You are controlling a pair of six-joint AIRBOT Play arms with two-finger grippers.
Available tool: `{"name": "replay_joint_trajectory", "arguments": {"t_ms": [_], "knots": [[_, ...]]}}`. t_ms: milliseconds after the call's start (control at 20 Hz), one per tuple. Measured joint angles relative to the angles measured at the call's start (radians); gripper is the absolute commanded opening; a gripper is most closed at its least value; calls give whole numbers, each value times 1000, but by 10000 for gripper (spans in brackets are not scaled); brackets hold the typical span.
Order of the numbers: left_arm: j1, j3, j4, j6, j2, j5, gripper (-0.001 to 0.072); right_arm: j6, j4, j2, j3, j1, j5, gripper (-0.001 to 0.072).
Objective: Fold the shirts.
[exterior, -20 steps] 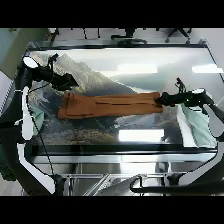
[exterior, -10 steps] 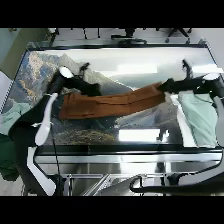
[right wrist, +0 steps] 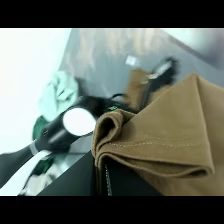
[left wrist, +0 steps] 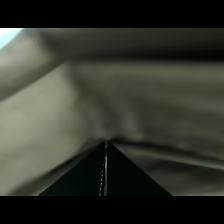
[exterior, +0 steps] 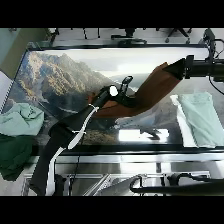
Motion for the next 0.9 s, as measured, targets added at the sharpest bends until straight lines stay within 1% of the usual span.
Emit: {"name": "replay_joint_trajectory", "arguments": {"t_ms": [100, 250, 400, 500, 600, 750, 800, 850, 900], "knots": [[9, 35, -1, -14, 15, -61, 14, 11, 1, 5, 0, 0, 18, 13], [86, 36, 0, -17, 130, -198, 14, 18, 7, -1, 0, 0, 32, 13], [225, 21, 0, -14, 314, -360, 14, 18, 8, -20, 1, 12, 21, 13], [333, 19, -1, -11, 451, -445, 14, 22, 9, -39, 0, 55, -19, 13], [438, 14, -1, -8, 578, -505, 14, 21, 20, -61, -2, 147, -114, 14], [554, 3, -2, -7, 727, -551, 14, -7, 16, -128, -5, 372, -327, 14], [579, -11, -4, -7, 768, -556, 14, -26, 8, -164, -5, 455, -411, 27], [599, -34, -4, -7, 811, -557, 14, -45, -8, -210, -6, 546, -507, 205], [612, -63, -3, -6, 849, -554, 14, -65, -16, -259, -6, 629, -603, 479]]}}
